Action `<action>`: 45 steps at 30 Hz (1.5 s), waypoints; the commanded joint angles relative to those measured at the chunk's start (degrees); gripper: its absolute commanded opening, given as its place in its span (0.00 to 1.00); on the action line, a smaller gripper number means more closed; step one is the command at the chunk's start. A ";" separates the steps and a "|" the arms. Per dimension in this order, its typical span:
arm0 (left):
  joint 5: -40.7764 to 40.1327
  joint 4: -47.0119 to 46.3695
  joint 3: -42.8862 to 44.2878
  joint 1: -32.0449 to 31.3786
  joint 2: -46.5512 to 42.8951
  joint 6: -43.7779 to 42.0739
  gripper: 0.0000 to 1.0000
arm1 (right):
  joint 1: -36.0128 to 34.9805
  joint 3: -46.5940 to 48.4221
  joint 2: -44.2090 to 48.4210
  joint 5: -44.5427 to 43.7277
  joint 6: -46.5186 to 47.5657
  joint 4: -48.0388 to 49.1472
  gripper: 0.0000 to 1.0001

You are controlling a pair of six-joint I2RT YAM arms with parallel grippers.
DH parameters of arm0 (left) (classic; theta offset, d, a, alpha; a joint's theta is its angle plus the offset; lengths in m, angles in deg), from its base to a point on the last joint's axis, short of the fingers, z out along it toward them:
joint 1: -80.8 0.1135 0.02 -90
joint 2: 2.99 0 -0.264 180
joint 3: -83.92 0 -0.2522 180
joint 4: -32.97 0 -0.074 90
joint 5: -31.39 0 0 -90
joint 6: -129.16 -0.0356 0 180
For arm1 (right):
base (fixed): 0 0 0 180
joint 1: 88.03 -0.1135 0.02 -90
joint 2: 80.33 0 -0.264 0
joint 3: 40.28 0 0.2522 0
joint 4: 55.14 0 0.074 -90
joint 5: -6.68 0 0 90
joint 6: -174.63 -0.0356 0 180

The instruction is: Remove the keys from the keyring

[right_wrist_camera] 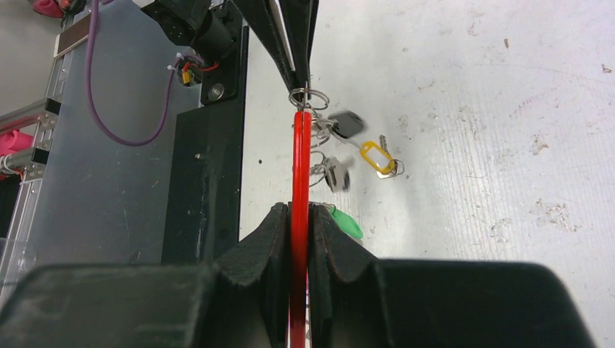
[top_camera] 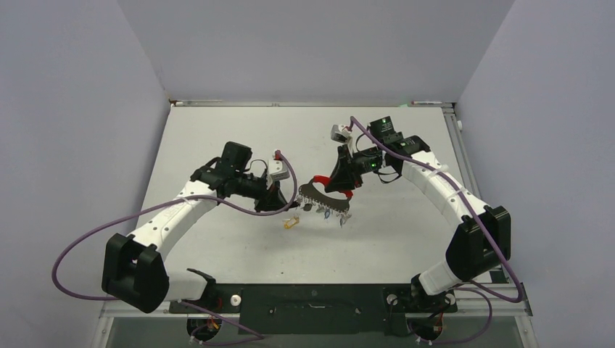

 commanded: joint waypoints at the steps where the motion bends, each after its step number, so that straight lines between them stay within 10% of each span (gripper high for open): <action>1: -0.52 -0.93 4.00 0.63 -0.40 0.39 0.00 | -0.56 2.12 2.07 3.25 3.01 0.53 0.05; 11: 7.45 -15.17 -1.84 4.25 0.15 6.08 0.50 | -1.82 3.38 2.45 3.41 4.10 -1.93 0.05; 45: 16.96 -34.40 -10.32 1.75 2.30 15.20 0.61 | -6.79 6.76 0.71 2.65 4.33 -4.48 0.05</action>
